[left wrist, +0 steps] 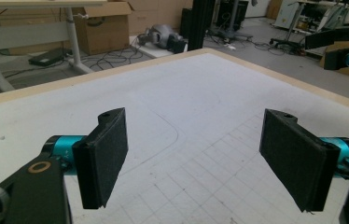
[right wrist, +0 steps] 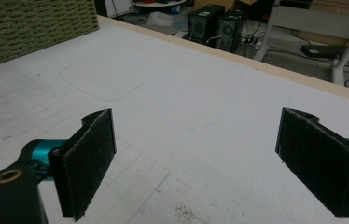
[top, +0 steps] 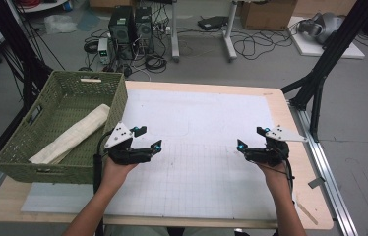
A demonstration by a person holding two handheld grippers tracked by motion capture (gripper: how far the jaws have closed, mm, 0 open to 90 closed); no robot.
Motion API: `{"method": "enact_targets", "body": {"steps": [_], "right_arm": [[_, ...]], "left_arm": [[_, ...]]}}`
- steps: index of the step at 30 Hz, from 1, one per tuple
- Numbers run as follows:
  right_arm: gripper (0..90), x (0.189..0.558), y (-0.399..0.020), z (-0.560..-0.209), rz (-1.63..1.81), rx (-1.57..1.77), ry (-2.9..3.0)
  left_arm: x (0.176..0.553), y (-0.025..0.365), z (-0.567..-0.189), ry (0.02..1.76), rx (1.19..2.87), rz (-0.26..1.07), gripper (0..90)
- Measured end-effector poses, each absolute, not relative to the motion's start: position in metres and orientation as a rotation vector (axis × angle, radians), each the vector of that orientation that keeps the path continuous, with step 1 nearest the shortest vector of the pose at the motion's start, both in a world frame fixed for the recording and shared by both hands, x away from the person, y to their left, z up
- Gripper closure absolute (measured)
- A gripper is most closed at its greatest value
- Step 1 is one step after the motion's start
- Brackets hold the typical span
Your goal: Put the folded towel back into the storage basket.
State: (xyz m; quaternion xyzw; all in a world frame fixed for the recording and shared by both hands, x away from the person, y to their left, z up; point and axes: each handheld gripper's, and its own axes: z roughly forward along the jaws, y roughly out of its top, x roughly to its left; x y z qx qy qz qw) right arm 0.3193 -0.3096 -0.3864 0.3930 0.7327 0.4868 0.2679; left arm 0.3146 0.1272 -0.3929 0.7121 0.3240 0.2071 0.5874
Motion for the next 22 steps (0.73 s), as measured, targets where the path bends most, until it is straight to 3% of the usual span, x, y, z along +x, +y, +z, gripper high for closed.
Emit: {"method": "enact_targets", "body": {"steps": [22], "right_arm": [[11.5, 0.3206, -0.3079, -0.3876, 1.307, 1.054, 1.984]], "left_arm": [[0.3149, 0.1285, -0.3929, 0.762, 1.656, 0.478, 24.0]]}}
